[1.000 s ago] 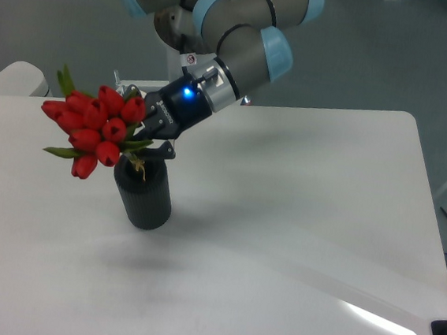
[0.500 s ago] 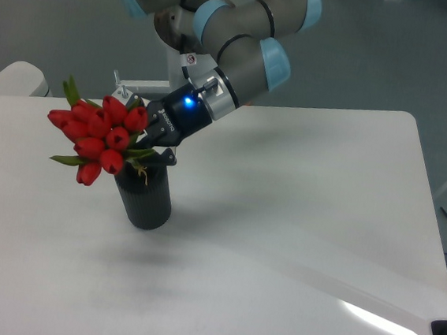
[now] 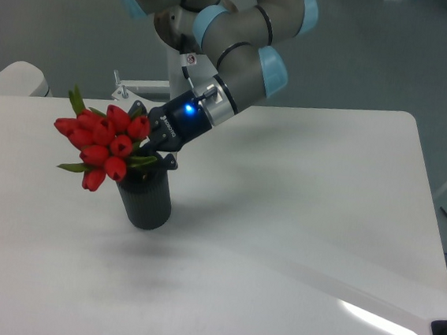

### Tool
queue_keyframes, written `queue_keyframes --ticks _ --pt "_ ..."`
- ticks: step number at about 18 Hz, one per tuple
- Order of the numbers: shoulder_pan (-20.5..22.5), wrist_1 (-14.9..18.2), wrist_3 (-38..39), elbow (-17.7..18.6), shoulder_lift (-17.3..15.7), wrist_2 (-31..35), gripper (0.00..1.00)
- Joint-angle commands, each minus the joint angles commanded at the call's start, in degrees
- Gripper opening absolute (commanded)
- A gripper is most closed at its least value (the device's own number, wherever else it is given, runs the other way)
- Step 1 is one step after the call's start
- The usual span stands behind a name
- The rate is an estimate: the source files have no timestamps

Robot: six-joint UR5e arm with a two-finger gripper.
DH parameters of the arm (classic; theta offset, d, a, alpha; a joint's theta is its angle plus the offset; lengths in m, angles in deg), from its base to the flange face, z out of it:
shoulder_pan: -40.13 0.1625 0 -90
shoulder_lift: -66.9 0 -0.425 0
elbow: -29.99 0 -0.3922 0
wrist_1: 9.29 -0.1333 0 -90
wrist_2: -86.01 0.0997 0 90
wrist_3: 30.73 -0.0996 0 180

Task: Insert the flowers into the vase
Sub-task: 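Push the bouquet deeper and tilt it upright in the vase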

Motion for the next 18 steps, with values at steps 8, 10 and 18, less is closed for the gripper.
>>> queue_keyframes --ticks 8,10,18 --pt "0.4 0.3 0.1 -0.1 0.6 0.0 0.56" --pt "1.0 0.3 0.1 -0.1 0.6 0.0 0.66" --pt "3.4 0.1 0.0 -0.3 0.3 -0.1 1.0"
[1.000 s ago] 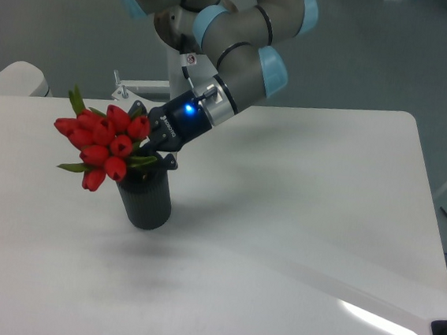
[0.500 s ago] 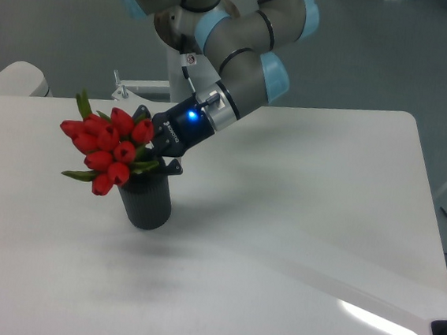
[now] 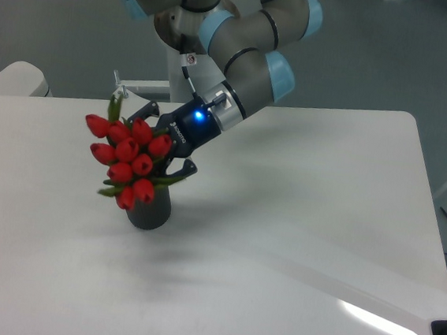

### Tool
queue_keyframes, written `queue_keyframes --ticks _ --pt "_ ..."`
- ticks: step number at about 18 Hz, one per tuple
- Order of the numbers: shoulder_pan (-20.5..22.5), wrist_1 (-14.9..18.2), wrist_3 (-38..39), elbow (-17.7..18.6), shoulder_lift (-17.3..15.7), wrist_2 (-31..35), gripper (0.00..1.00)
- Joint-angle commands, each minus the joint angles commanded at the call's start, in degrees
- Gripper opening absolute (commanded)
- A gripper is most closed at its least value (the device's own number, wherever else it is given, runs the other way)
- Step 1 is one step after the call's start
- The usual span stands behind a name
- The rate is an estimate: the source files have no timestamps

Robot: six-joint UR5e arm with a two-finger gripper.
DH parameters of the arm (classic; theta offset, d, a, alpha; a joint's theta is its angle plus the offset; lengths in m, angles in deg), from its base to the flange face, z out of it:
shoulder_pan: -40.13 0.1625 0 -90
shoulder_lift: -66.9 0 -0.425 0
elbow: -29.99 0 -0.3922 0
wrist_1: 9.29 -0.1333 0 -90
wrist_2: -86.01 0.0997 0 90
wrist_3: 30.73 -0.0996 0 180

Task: Insert the flowers into the vase
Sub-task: 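Push the bouquet deeper and tilt it upright in the vase, then open the gripper to release the tulip bouquet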

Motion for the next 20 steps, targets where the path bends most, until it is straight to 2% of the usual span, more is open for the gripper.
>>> queue_keyframes --ticks 4,8,15,20 --pt "0.8 0.0 0.0 -0.4 -0.1 0.3 1.0" --pt "1.0 -0.1 -0.2 -0.6 -1.4 5.3 1.0" --pt "1.1 0.1 0.0 0.8 -3.9 11.0 1.0" --pt "1.3 0.0 0.5 0.2 -5.6 14.4 1.0"
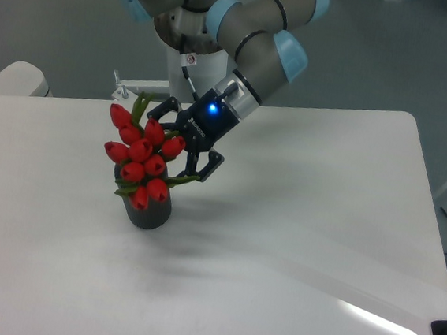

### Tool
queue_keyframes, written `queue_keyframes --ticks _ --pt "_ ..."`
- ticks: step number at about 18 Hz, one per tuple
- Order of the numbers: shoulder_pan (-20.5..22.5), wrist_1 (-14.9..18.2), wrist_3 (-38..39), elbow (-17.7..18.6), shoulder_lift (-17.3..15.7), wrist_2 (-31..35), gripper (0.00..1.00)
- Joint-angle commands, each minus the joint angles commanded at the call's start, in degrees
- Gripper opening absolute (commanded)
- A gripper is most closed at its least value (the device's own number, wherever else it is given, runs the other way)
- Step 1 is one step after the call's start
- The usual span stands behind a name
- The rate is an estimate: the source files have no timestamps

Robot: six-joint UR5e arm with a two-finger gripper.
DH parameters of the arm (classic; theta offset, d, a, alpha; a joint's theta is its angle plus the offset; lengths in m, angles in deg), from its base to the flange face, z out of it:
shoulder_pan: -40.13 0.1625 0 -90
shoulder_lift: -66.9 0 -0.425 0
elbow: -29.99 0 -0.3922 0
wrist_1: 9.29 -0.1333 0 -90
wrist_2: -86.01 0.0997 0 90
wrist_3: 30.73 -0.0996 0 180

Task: Insert the flowers into the vase

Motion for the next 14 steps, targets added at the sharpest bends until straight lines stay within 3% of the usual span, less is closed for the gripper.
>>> queue_keyframes --ticks 5,14 --pt "2.4 0.2 0.3 -3.3 -1.4 7.7 1.0" --pt "10.1 0.3 -0.4 -8.1 -2.5 12.3 1.0"
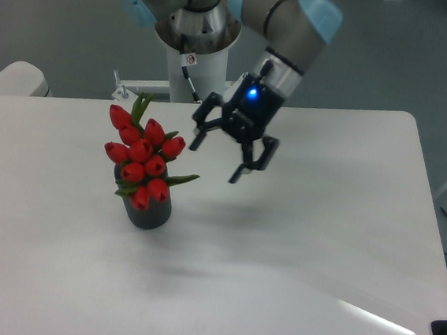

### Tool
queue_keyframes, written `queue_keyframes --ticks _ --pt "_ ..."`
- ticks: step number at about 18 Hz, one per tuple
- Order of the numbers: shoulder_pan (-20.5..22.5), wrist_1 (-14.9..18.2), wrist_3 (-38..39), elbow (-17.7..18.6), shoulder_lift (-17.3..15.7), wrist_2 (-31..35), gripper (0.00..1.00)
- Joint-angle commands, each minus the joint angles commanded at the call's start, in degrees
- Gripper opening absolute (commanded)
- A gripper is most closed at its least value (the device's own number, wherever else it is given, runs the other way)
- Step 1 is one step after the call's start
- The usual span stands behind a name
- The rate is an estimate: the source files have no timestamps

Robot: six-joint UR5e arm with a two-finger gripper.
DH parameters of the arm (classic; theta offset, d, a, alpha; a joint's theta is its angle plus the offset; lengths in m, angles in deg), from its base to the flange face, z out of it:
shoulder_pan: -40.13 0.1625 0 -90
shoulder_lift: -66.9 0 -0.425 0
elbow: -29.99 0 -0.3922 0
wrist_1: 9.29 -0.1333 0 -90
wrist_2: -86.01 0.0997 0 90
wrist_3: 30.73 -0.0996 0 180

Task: Insert the flowers into the vase

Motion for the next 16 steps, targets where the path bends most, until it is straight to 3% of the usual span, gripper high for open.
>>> queue_keyframes --ticks 7,12,13,16 --pt "5.7 0.3 -0.3 -8.4 1.1 0.9 1.0" --pt "5.5 0.6 -6.4 -12.0 1.6 12.2 1.0" --pt "4.7 0.8 -8.2 -13.4 2.4 17.4 1.0" --pt "2.6 5.0 -14.0 -16.3 3.3 23.9 1.0"
